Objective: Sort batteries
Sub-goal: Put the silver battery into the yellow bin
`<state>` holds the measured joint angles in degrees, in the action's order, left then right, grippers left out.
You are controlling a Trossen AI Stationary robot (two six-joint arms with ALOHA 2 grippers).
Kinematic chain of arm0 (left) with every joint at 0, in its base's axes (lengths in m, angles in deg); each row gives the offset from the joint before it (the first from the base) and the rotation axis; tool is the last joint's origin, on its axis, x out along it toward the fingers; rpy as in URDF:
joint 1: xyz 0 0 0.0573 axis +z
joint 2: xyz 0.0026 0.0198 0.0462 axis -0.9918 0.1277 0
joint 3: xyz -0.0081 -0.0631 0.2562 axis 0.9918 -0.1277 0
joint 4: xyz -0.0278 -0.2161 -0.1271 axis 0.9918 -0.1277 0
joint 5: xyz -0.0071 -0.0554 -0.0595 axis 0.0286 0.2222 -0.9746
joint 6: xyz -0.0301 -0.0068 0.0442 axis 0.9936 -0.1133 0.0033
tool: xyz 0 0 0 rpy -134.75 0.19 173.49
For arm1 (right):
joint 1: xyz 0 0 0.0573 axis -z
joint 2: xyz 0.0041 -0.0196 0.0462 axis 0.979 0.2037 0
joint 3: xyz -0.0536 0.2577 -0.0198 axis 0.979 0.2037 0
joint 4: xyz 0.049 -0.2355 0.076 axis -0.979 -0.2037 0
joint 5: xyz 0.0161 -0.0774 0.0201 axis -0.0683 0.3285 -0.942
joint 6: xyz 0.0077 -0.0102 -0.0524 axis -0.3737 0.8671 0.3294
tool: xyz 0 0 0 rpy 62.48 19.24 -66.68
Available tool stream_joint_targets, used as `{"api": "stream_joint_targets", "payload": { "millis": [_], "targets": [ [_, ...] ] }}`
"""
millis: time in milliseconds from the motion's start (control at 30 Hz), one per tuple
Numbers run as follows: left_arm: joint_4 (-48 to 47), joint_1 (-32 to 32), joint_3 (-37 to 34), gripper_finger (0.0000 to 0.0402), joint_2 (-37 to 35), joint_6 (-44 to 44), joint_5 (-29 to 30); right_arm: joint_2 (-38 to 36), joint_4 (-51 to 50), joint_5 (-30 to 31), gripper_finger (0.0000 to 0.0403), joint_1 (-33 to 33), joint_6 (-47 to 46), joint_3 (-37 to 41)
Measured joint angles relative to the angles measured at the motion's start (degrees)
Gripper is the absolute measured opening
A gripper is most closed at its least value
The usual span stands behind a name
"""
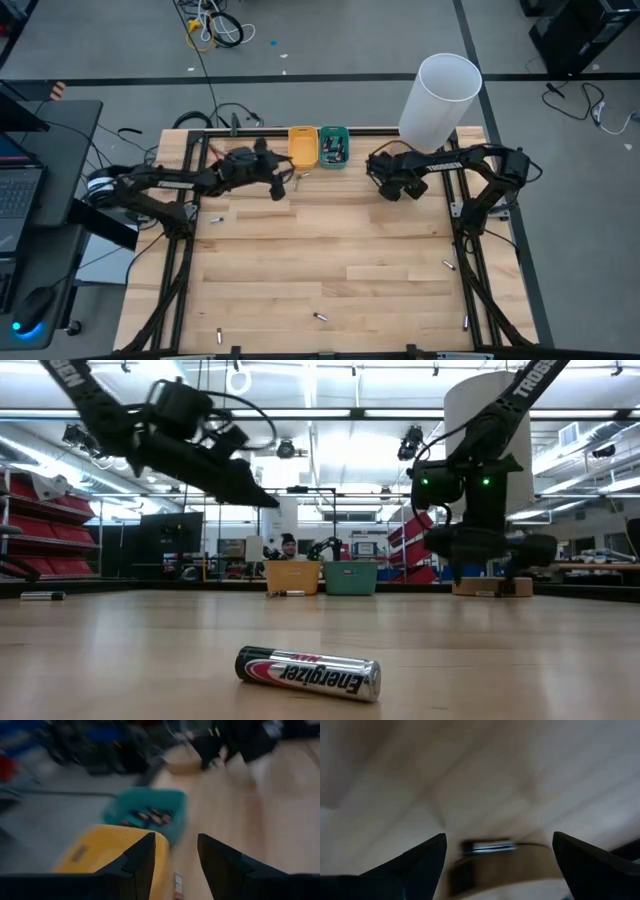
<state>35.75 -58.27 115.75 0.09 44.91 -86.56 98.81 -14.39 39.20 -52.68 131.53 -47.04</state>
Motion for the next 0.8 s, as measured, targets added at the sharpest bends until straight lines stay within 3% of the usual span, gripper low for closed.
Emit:
{"api": "stream_joint_targets", "payload": {
  "millis": [200,400,800],
  "targets": [
    [13.7,0.8,-5.6,0.0162,-2.3,-0.2,3.7,0.0,1.5,-0.8,0.035,4.5,7.9,0.0],
    [12.3,0.7,-4.7,0.0162,-2.4,1.7,3.7,0.0,-1.8,-1.0,0.035,6.7,9.0,0.0],
    [13.2,0.7,-4.1,0.0162,-2.4,1.4,6.5,0.1,2.4,-6.0,0.0341,8.5,18.4,0.0]
  ]
}}
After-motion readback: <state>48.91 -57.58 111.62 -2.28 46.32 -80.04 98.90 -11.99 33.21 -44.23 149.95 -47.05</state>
